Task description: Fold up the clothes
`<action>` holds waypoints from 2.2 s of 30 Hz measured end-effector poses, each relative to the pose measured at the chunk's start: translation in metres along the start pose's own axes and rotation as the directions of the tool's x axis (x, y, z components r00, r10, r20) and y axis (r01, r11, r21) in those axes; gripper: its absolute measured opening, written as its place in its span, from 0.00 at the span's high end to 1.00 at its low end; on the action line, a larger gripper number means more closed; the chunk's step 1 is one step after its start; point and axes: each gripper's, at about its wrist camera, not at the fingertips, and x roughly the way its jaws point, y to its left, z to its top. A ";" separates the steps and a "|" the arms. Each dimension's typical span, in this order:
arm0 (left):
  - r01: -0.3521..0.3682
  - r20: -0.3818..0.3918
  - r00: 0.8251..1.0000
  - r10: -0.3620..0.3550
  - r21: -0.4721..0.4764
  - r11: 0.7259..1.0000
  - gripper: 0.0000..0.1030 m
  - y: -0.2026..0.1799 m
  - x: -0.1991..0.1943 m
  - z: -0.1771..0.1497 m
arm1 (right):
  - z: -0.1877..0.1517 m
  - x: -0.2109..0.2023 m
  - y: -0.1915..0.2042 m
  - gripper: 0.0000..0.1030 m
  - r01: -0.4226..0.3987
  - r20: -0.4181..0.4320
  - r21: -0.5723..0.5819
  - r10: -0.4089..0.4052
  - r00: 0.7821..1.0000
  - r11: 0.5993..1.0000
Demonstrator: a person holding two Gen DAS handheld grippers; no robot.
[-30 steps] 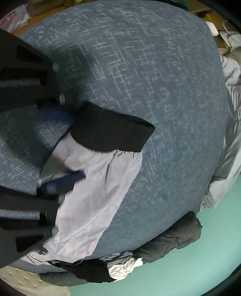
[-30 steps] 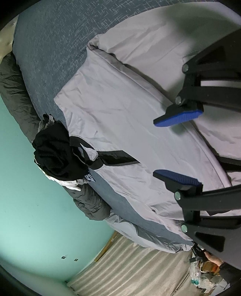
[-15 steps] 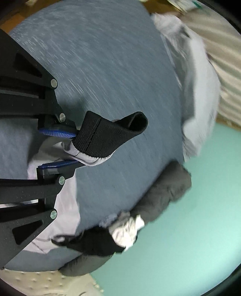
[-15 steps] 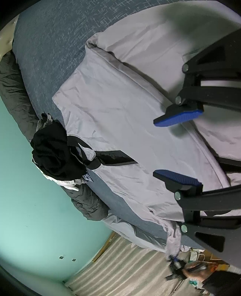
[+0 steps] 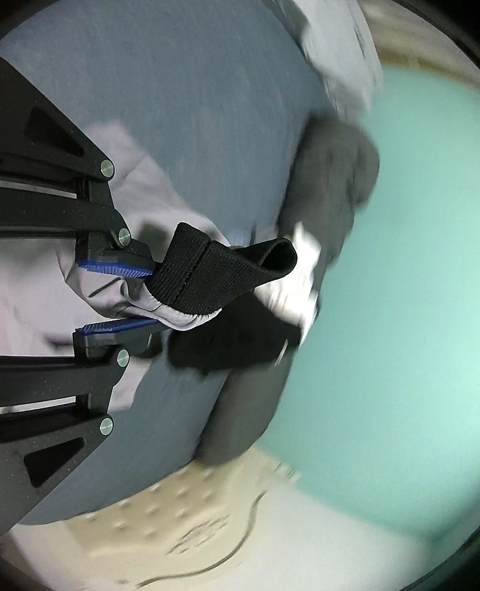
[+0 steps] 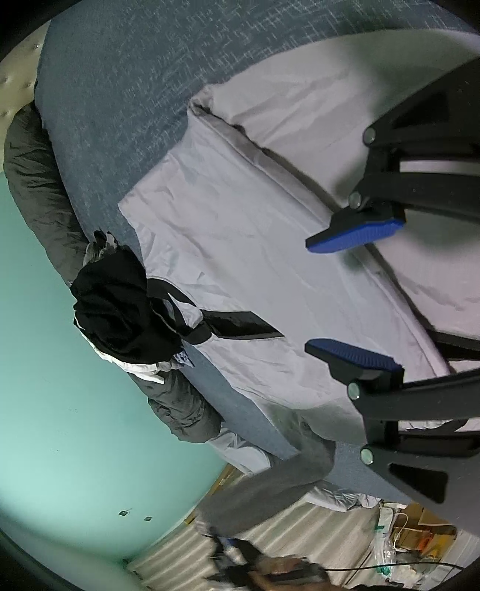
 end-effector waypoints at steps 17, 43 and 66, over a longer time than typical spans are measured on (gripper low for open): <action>0.327 -0.547 0.826 -0.133 0.273 0.905 0.52 -0.207 0.139 -0.249 | 0.013 -0.041 -0.056 0.53 0.009 0.085 0.141 -0.021 0.996 0.990; -0.243 -0.396 0.875 0.279 0.138 0.960 0.39 0.053 0.076 -0.224 | 0.001 -0.018 -0.071 0.46 0.238 -0.071 0.131 -0.230 0.971 0.962; -0.281 -0.387 0.859 0.334 0.190 0.941 0.93 0.092 0.119 -0.220 | 0.001 -0.021 -0.064 0.76 0.163 -0.060 0.128 -0.157 0.986 0.978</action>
